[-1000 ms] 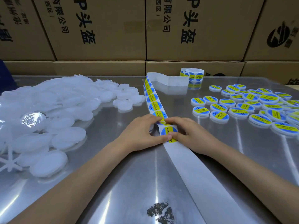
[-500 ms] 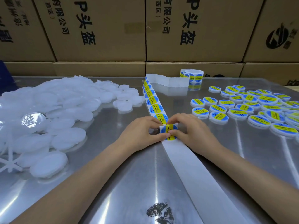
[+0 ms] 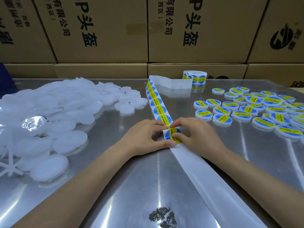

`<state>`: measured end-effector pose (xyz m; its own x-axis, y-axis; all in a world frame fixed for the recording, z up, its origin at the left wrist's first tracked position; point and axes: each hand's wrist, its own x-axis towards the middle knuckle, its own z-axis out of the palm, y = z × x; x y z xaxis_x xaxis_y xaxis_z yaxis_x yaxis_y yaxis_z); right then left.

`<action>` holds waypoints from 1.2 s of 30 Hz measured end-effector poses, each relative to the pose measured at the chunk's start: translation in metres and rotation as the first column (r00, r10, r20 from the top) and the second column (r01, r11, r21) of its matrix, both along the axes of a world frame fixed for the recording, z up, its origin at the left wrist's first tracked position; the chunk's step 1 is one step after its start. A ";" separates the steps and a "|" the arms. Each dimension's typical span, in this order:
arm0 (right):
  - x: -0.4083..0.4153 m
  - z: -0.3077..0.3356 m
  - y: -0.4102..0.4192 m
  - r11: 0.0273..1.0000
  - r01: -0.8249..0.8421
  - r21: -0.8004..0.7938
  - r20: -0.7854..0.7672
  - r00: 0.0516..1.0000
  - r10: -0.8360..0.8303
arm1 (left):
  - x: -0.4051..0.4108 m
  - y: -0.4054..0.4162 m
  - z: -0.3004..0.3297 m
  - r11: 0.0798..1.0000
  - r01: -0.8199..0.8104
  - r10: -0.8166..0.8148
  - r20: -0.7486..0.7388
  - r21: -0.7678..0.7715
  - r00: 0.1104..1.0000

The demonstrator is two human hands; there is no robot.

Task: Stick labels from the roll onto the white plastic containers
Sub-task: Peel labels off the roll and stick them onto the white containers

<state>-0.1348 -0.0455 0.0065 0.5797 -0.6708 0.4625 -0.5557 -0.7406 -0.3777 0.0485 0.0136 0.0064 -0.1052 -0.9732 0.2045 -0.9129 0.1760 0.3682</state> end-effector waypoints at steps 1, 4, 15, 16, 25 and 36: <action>0.000 0.000 0.000 1.000 0.007 0.000 -0.001 1.000 -0.007 | 0.000 0.000 0.000 1.000 -0.002 0.002 -0.004 0.002 1.000; 0.000 0.000 0.000 1.000 0.018 -0.002 0.001 1.000 -0.018 | -0.001 0.001 0.000 1.000 -0.002 0.002 -0.005 -0.003 1.000; 0.000 0.002 0.005 0.995 0.047 -0.083 -0.047 0.998 -0.051 | -0.001 0.001 0.001 1.000 0.008 -0.008 0.019 0.009 1.000; 0.000 0.002 0.005 0.995 0.046 -0.093 -0.049 0.998 -0.051 | -0.001 0.001 0.001 1.000 0.003 -0.003 0.022 0.009 1.000; 0.000 0.013 0.013 0.994 -0.041 0.100 0.248 0.969 0.015 | 0.003 0.002 0.000 0.999 0.029 -0.030 0.059 0.024 0.998; -0.003 0.011 0.003 0.920 -0.203 0.335 0.578 0.816 -0.031 | 0.014 0.004 0.003 0.990 -0.085 0.078 -0.066 -0.115 0.995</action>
